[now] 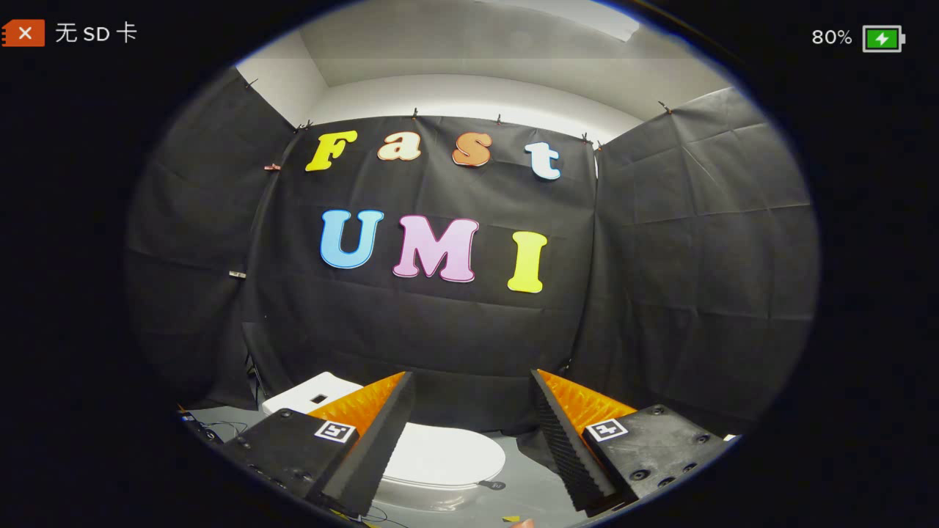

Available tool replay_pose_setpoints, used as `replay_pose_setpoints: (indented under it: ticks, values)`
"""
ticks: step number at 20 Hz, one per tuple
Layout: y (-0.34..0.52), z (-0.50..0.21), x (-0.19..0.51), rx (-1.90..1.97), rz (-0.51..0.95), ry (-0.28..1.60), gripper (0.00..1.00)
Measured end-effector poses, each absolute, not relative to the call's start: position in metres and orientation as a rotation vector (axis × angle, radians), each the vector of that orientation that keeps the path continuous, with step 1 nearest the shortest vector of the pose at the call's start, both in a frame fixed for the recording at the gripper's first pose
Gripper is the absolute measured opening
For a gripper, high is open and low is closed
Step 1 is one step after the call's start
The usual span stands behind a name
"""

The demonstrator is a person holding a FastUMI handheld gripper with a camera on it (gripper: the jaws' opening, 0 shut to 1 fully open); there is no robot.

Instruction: Open the toilet lid.

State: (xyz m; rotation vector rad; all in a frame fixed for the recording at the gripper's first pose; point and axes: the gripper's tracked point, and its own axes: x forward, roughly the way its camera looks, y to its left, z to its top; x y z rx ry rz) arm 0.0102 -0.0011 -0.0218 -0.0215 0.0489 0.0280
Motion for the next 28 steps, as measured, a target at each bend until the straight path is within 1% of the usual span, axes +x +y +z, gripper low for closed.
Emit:
replay_pose_setpoints:
  ticks: [3, 8, 14, 22, 28]
  values:
    - [0.003, -0.037, 0.02, -0.008, 0.059, 0.064, 0.98]
    - [-0.002, -0.086, 0.041, 0.009, 0.116, 0.136, 0.98]
    - [-0.013, -0.14, 0.065, 0.169, 0.194, 0.215, 0.98]
    - [-0.061, -0.235, 0.109, 0.451, 0.206, 0.365, 0.98]
    - [-0.096, -0.338, 0.141, 0.631, 0.182, 0.522, 0.99]
